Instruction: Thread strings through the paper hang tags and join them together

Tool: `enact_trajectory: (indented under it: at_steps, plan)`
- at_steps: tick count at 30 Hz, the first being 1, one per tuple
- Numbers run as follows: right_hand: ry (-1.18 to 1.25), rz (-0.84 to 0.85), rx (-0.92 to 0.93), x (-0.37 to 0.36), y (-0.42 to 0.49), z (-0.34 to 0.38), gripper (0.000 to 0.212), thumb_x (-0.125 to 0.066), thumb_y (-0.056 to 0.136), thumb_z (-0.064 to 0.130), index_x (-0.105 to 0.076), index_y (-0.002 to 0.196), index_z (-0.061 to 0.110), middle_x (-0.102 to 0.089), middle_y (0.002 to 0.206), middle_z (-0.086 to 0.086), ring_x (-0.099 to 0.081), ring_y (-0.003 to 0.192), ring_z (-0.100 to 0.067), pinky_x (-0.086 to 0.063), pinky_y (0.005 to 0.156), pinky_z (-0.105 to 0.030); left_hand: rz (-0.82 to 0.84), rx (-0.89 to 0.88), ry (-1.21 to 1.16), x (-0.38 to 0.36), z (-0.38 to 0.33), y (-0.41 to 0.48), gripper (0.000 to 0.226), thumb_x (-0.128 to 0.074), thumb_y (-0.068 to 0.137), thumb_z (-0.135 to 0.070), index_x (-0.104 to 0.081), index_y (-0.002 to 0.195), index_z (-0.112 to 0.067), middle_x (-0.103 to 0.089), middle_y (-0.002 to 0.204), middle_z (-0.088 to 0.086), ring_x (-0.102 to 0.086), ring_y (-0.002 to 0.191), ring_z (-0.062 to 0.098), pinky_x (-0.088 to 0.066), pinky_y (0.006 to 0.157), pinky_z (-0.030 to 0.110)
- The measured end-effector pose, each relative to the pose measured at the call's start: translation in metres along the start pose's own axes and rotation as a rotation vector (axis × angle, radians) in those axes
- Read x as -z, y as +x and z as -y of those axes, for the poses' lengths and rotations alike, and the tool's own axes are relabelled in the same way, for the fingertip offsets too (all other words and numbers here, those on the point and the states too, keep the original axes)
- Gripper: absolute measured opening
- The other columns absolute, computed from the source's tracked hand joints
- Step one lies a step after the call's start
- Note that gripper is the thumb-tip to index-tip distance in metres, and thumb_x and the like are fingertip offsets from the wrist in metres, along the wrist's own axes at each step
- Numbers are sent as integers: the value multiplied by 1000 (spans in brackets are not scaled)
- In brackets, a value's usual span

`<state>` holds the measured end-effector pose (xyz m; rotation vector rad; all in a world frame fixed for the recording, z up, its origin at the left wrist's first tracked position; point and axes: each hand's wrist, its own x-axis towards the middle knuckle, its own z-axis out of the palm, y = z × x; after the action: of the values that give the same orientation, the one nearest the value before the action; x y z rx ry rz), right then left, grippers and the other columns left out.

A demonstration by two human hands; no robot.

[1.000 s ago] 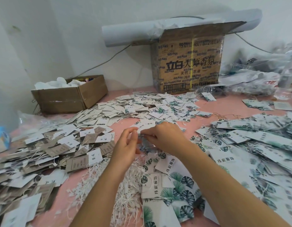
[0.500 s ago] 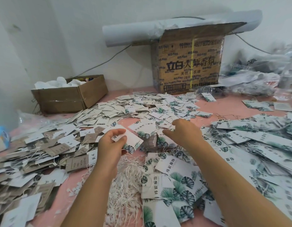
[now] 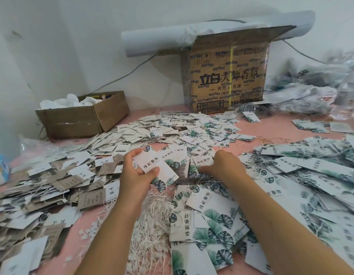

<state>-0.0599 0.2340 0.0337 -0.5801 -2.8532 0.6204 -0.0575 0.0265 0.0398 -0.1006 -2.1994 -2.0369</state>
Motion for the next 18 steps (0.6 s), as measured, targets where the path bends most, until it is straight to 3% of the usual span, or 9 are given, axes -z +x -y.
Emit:
enact_trajectory:
  at_steps: [2, 4, 8, 11, 15, 18]
  plan:
    - [56, -1, -11, 3, 3, -2, 42, -68, 80, 43, -43, 65, 13, -49, 63, 0, -45, 57, -16, -50, 61, -31, 14, 3, -10, -1, -1, -1, 60, -70, 80, 0, -39, 116, -36, -60, 75, -3, -60, 51, 0, -41, 42, 11]
    - [180, 2, -9, 9, 5, -5, 27, -61, 88, 29, -53, 71, 9, -53, 64, -2, -45, 55, -16, -52, 65, -30, 29, 18, 7, -2, -3, -2, 64, -72, 79, -3, -34, 118, -38, -60, 76, -6, -59, 56, 0, -41, 44, 11]
    - [587, 20, 75, 34, 0, 0, 26, -55, 92, 22, -54, 71, 8, -48, 58, -2, -36, 41, -8, -36, 42, -19, 117, 30, 40, -2, -5, -3, 48, -70, 81, -6, -46, 116, -27, -68, 82, -5, -64, 65, 5, -42, 46, 15]
    - [843, 193, 180, 55, -10, 11, 26, -58, 91, 23, -53, 69, 10, -43, 50, 4, -30, 37, -6, -28, 37, -18, 195, 7, 62, -5, -8, -5, 25, -66, 84, -11, -57, 105, -22, -72, 80, -7, -66, 62, 0, -43, 47, 14]
    - [687, 297, 316, 61, -20, 25, 29, -60, 89, 23, -52, 64, 13, -42, 35, 14, -31, 34, -5, -28, 37, -18, 292, -36, 17, -10, -16, -12, 18, -64, 85, -15, -60, 103, -17, -75, 83, -1, -71, 75, 19, -54, 63, 36]
    - [540, 279, 374, 58, -24, 31, 32, -60, 90, 25, -50, 61, 13, -43, 40, 12, -34, 40, -9, -31, 39, -19, 307, -73, -76, -13, -23, -15, 17, -64, 83, -14, -60, 99, -13, -74, 80, 3, -71, 67, 19, -53, 50, 27]
